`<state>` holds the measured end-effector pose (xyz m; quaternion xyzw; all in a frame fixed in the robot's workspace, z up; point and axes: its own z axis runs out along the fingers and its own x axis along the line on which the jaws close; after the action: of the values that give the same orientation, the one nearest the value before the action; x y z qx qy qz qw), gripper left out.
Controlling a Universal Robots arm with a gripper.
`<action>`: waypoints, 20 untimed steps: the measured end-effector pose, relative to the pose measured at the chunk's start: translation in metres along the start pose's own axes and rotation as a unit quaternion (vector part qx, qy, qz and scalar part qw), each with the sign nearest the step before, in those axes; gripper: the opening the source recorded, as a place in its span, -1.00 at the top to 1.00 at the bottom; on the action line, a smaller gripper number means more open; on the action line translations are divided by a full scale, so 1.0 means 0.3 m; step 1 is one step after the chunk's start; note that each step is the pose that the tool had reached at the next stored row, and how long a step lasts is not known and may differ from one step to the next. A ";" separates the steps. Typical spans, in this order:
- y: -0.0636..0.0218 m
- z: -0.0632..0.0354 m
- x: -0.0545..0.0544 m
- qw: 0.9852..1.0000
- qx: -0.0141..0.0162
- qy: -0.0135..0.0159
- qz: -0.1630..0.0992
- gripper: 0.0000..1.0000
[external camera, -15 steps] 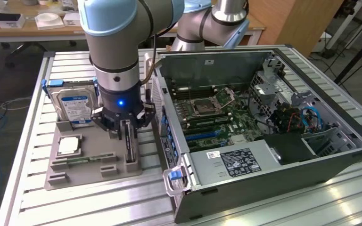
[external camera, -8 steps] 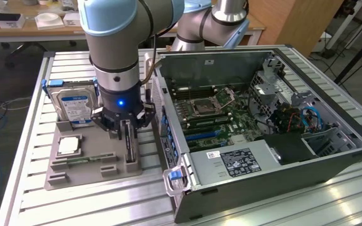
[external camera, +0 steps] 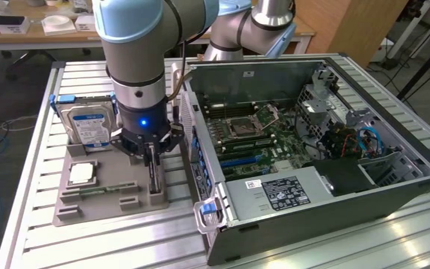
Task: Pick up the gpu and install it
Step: 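Pick up the gpu and move the gpu toward the slot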
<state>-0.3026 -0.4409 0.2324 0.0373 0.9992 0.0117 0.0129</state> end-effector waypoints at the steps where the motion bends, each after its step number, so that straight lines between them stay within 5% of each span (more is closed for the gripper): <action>1: 0.000 0.000 0.000 1.000 0.000 0.000 0.000 0.43; 20: 0.000 0.000 0.000 1.000 0.000 0.000 0.000 0.48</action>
<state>-0.3025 -0.4409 0.2324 0.0373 0.9992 0.0117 0.0129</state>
